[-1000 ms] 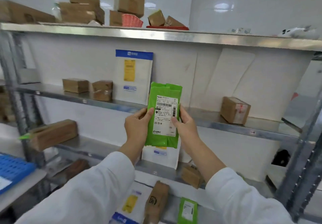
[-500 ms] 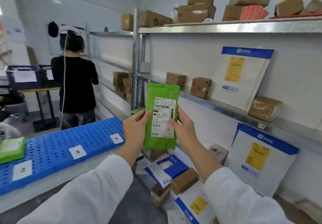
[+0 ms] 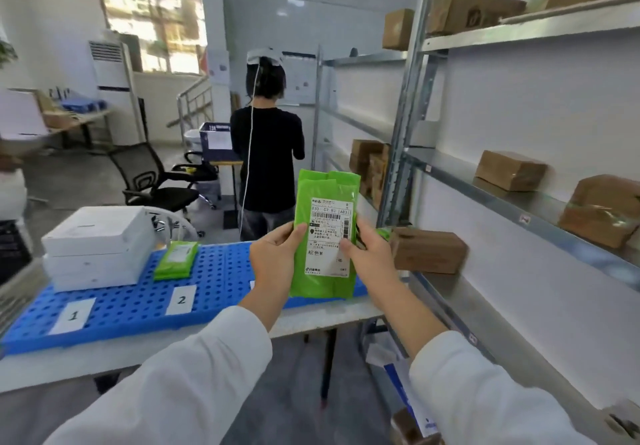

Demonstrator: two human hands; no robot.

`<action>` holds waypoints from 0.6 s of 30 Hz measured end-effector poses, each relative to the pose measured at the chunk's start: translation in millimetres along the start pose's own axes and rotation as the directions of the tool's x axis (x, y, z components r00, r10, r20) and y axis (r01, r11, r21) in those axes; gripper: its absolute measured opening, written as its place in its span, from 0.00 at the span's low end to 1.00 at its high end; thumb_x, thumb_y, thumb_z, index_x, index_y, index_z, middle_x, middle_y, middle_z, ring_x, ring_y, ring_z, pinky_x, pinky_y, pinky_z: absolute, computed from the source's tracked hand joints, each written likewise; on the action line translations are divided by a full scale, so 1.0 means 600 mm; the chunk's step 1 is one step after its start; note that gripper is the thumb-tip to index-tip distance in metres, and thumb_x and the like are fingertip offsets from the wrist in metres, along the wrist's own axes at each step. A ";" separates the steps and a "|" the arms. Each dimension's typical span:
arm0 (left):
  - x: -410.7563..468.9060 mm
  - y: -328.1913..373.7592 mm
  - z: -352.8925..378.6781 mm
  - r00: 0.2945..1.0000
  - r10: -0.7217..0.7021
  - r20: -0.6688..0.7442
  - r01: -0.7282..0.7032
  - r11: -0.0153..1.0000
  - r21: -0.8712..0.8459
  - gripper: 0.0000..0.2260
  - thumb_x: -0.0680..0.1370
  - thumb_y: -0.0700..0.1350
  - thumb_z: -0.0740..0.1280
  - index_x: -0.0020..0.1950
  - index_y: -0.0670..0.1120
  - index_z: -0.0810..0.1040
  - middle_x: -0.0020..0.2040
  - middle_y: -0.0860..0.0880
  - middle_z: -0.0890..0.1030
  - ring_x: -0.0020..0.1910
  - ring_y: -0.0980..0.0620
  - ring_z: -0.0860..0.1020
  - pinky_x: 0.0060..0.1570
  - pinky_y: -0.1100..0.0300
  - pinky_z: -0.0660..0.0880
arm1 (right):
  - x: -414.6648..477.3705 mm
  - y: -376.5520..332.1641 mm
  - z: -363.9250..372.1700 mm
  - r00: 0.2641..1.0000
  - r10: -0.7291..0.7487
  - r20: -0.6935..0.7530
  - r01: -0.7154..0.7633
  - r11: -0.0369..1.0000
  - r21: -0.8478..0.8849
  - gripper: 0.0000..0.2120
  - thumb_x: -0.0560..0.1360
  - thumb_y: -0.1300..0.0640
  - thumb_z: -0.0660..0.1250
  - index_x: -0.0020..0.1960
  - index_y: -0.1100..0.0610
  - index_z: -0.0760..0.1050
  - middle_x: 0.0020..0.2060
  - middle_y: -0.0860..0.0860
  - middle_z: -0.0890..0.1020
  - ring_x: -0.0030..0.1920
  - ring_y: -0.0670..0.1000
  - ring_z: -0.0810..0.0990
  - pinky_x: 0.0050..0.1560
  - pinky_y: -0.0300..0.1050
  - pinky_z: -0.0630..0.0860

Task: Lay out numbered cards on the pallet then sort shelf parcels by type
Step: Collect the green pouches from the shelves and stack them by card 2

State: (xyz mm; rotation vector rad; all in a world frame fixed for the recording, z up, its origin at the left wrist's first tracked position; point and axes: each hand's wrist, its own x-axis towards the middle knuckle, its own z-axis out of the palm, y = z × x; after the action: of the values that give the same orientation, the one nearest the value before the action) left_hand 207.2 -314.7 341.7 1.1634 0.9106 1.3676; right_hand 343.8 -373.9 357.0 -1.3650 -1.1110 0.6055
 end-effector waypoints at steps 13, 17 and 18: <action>0.131 -0.017 -0.146 0.942 0.067 -0.330 -0.034 0.994 0.105 0.06 0.74 0.46 0.73 0.51 0.49 0.84 0.39 0.56 0.85 0.41 0.55 0.84 0.41 0.60 0.81 | 0.142 0.048 0.203 0.955 0.015 0.298 -0.031 0.998 0.052 0.29 0.78 0.66 0.64 0.75 0.46 0.63 0.68 0.43 0.73 0.69 0.46 0.70 0.66 0.50 0.72; 0.177 -0.021 -0.216 0.932 0.062 -0.357 -0.031 0.995 0.092 0.04 0.74 0.46 0.73 0.47 0.55 0.83 0.37 0.57 0.85 0.40 0.56 0.84 0.41 0.60 0.81 | 0.166 0.053 0.286 0.948 0.003 0.318 -0.017 0.999 0.043 0.29 0.78 0.65 0.63 0.74 0.45 0.64 0.67 0.43 0.75 0.66 0.45 0.72 0.58 0.40 0.76; 0.188 -0.022 -0.233 0.929 0.057 -0.366 -0.026 0.995 0.092 0.04 0.73 0.47 0.74 0.46 0.55 0.83 0.38 0.56 0.85 0.41 0.55 0.84 0.44 0.58 0.81 | 0.170 0.054 0.304 0.948 0.006 0.319 -0.019 0.999 0.038 0.29 0.78 0.66 0.64 0.74 0.45 0.65 0.66 0.43 0.75 0.66 0.45 0.72 0.58 0.39 0.76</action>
State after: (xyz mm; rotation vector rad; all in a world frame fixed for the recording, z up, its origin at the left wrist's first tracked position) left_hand 80.2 -190.0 313.9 1.0089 1.2263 1.6283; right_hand 232.9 -196.6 325.5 -1.2669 -1.3405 0.8765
